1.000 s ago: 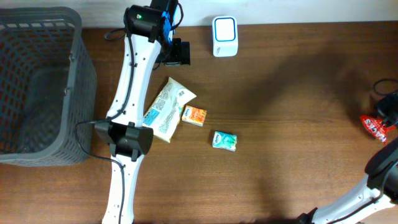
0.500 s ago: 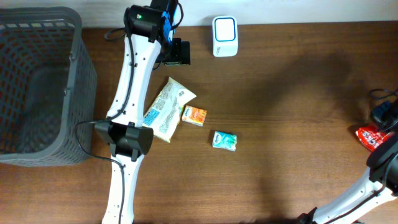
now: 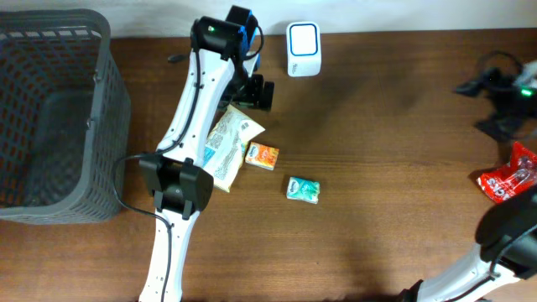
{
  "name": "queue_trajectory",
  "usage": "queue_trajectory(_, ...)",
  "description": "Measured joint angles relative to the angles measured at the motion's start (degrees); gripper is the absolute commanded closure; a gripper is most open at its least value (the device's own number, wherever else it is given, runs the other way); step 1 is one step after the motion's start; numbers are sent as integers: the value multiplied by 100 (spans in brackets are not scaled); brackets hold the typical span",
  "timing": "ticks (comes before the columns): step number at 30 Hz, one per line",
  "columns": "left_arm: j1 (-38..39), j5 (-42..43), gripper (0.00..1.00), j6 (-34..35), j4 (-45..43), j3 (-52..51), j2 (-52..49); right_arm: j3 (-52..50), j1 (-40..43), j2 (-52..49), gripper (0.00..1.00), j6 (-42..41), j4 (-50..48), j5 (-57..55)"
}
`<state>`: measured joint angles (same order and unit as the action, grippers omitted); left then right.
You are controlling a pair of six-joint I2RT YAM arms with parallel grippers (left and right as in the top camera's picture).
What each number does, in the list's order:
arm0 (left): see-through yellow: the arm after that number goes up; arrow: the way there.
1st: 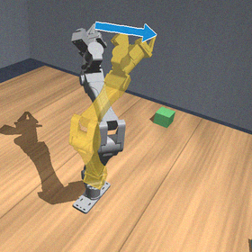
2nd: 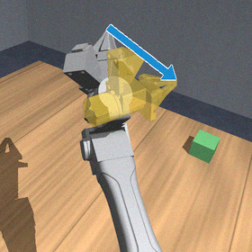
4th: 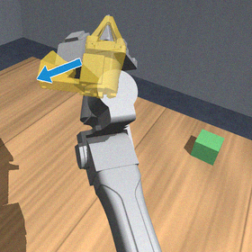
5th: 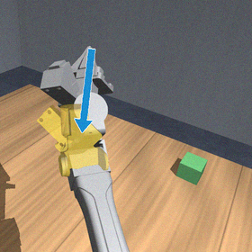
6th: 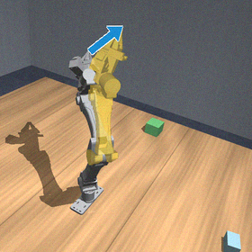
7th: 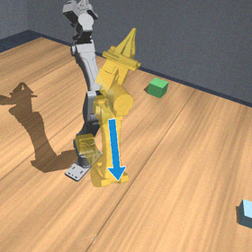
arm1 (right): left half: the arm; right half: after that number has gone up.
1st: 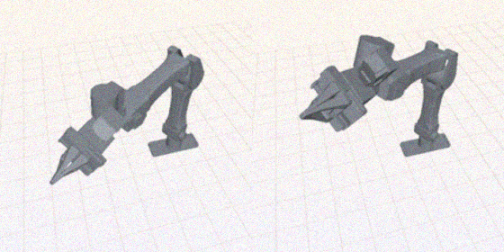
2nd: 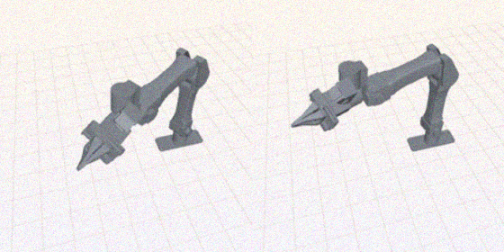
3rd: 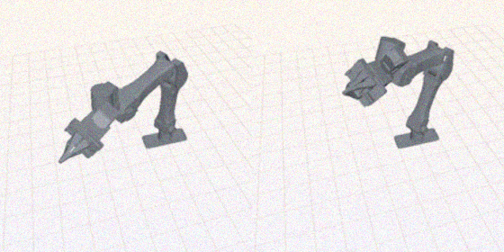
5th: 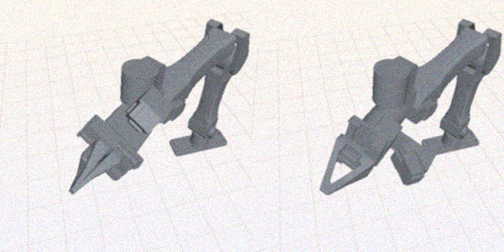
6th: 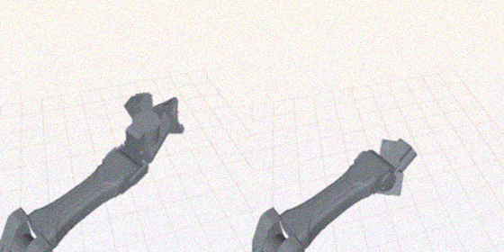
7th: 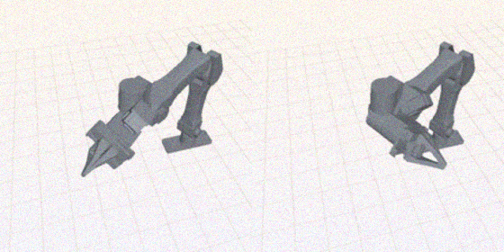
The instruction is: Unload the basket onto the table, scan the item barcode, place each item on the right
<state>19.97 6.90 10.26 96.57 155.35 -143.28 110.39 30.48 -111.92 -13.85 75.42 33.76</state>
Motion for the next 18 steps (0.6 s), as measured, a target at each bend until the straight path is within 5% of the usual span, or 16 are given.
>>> queue_trajectory(6, -11, -7, 1, -90, 4, -365, 0, 0, -1200, 0, 2, 208, 4, -273)
queue_trajectory(18, 28, -157, 1, -131, -857, -1633, 0, 0, -2157, 0, 2, 234, 7, -697)
